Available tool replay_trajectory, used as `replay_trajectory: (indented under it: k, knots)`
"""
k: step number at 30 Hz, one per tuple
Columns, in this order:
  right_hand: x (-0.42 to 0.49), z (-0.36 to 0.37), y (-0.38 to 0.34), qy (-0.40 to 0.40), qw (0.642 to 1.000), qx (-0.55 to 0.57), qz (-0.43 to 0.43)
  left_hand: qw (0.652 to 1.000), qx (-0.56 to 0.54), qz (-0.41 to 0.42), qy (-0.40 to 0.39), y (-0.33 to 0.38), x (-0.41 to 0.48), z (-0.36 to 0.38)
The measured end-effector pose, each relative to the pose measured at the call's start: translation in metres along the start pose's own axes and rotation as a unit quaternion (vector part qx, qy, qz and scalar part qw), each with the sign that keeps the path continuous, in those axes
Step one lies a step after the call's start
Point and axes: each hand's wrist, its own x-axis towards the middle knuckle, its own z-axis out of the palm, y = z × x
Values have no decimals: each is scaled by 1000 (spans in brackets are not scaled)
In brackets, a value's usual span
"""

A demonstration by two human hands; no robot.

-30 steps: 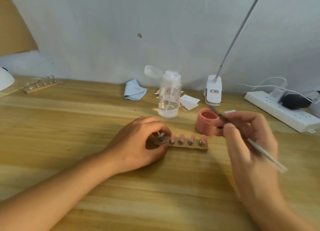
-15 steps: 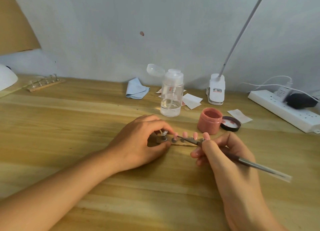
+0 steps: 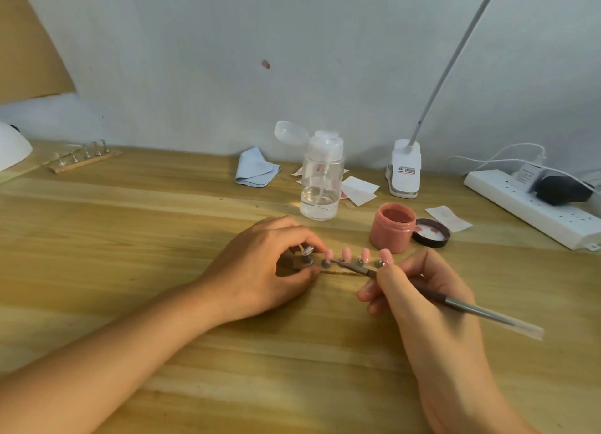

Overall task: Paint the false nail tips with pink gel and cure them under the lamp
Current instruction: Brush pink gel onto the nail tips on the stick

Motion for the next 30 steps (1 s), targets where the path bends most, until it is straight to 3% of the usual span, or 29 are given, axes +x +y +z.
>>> replay_trajectory:
  k: [30]
  knots:
    - [1,-2,2,-7,1000,-6,-8,1000,4,6,0,-2,-1,1]
